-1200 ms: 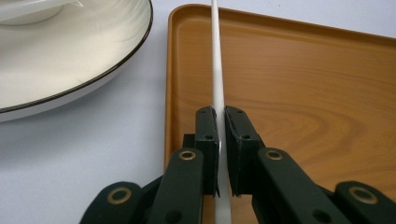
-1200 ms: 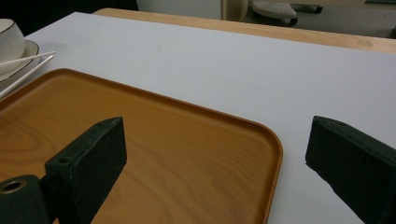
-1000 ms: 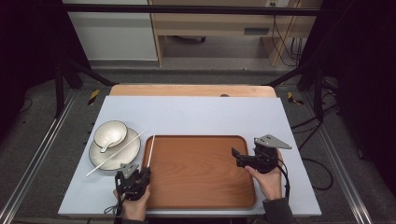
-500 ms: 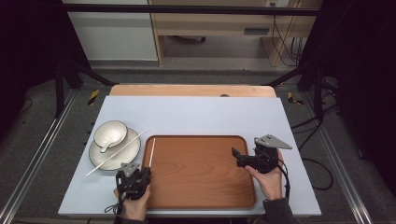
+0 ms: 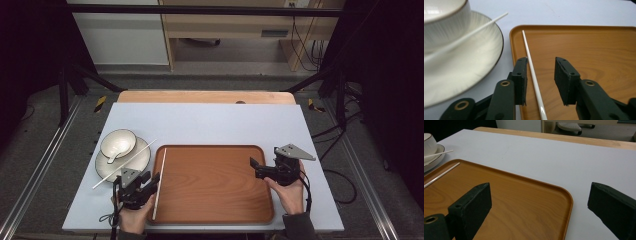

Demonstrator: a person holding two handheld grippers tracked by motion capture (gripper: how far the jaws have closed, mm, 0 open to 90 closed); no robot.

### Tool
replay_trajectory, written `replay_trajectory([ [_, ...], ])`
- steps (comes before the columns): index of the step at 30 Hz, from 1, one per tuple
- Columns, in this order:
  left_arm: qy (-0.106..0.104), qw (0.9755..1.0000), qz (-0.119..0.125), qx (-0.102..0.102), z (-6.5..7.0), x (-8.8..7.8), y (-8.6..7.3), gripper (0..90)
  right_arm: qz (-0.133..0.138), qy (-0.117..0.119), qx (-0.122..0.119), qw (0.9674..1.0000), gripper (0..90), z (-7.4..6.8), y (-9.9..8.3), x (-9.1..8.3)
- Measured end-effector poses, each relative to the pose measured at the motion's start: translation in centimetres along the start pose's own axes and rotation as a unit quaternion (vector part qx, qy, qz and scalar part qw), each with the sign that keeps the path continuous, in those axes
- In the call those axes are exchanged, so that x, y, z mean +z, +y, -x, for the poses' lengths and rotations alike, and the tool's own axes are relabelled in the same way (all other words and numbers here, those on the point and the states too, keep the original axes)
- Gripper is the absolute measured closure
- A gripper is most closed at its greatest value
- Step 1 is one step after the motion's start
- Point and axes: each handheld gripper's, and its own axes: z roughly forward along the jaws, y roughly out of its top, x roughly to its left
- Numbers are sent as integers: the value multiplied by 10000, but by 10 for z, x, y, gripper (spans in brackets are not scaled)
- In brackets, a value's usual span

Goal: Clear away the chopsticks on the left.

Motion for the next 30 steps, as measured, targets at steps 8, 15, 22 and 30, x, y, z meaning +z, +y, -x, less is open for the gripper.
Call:
replay_trajectory([
  [8, -593, 9966, -44, 579, -7, -14, 25, 481, 63, -7, 33, 10000, 54, 1, 1, -2],
  [15, -782, 9920, -111, 989, -26, -19, 25, 397, 73, -30, 46, 10000, 54, 2, 1, -4],
  [22, -874, 9914, -119, 964, -48, -20, 21, 330, 35, -34, 37, 10000, 54, 2, 0, -3],
  [30, -1008, 9888, -245, 1075, -73, -19, 10, 294, -12, -35, -13, 10000, 55, 2, -1, -1],
])
